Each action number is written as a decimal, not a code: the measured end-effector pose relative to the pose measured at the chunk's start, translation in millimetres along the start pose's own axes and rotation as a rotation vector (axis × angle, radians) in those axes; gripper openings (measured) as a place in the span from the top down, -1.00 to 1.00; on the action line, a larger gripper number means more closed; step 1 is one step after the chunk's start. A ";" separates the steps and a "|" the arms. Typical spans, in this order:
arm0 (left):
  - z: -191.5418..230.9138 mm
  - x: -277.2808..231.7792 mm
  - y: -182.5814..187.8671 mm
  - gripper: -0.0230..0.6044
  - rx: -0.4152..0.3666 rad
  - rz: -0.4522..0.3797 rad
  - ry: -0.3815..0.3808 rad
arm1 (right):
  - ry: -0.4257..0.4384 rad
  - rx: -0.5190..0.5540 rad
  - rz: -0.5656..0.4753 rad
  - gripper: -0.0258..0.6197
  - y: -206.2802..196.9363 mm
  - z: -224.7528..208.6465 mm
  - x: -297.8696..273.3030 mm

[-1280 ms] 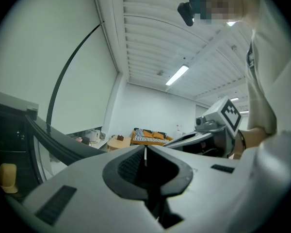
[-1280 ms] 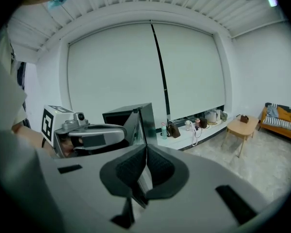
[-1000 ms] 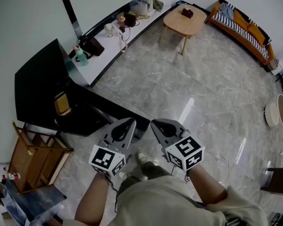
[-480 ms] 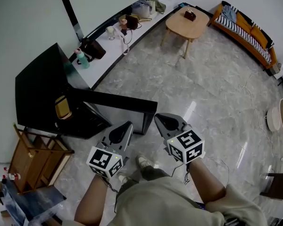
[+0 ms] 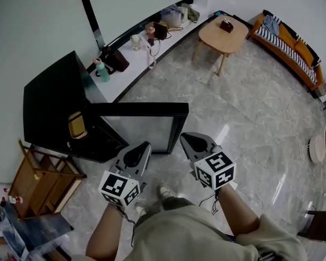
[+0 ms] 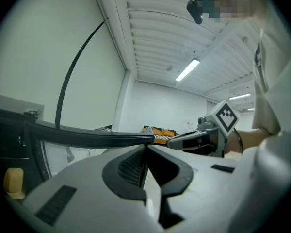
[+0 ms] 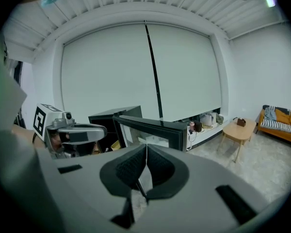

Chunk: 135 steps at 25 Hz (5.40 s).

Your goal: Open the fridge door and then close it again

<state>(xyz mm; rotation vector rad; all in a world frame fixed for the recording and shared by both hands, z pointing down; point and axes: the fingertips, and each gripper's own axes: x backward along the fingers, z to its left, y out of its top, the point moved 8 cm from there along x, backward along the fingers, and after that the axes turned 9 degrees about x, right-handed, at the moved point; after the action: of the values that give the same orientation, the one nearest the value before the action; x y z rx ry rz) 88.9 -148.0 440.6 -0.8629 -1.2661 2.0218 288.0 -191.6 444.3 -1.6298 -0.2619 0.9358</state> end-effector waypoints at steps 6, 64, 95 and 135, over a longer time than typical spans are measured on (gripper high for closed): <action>-2.2 9.6 7.7 0.87 -0.017 -0.020 0.027 | 0.037 0.011 -0.058 0.93 13.7 3.2 2.3; 123.9 55.8 80.7 0.87 -0.055 -0.153 0.347 | 0.932 1.102 0.352 0.02 173.5 4.1 -357.3; 134.8 95.2 64.9 0.87 -0.021 -0.152 0.374 | 0.838 1.025 0.474 0.07 156.3 8.4 -325.0; 74.3 207.6 19.1 0.87 -0.017 -0.140 0.408 | 0.844 0.416 0.356 0.12 100.5 86.5 -184.9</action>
<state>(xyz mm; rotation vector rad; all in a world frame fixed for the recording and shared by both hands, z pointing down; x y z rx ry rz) -98.6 -36.3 404.2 -1.0951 -1.0791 1.6231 76.3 -274.1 432.9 -1.5522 0.7713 0.4373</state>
